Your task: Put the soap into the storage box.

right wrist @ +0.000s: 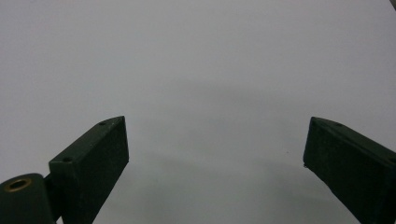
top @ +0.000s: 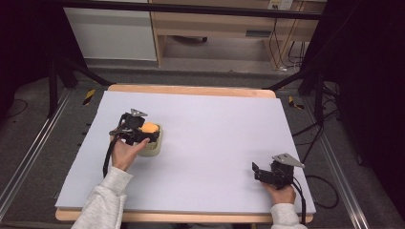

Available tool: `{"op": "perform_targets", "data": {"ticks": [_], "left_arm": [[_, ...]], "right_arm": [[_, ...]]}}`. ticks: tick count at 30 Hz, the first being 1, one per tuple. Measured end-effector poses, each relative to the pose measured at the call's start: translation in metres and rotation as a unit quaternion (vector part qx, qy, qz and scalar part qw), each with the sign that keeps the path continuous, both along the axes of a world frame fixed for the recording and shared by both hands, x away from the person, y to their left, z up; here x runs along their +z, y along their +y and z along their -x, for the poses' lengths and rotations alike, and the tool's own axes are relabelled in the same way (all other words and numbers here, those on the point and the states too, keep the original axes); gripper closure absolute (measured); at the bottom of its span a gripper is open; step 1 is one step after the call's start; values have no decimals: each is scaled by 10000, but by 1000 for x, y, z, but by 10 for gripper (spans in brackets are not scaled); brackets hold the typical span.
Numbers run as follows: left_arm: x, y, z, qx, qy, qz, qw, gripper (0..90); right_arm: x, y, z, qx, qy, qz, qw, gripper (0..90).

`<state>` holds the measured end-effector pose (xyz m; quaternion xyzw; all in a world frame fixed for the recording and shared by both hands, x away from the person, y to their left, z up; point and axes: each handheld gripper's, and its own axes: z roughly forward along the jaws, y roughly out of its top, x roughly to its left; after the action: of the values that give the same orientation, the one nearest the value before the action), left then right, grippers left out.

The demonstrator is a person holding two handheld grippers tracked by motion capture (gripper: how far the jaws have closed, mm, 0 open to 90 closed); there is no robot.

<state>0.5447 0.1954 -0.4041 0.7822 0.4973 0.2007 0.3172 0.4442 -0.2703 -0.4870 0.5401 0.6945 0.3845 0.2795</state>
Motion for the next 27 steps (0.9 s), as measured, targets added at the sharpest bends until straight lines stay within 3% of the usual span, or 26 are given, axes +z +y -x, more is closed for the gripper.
{"op": "perform_targets", "data": {"ticks": [13, 27], "left_arm": [[-17, 6, -12, 33, 189, -53, 9998, 253], [-31, 3, -13, -6, 320, -166, 9994, 252]], "right_arm": [[0, 0, 0, 7, 15, 0, 10000, 72], [0, 0, -1, 2, 34, -13, 10000, 73]]}}
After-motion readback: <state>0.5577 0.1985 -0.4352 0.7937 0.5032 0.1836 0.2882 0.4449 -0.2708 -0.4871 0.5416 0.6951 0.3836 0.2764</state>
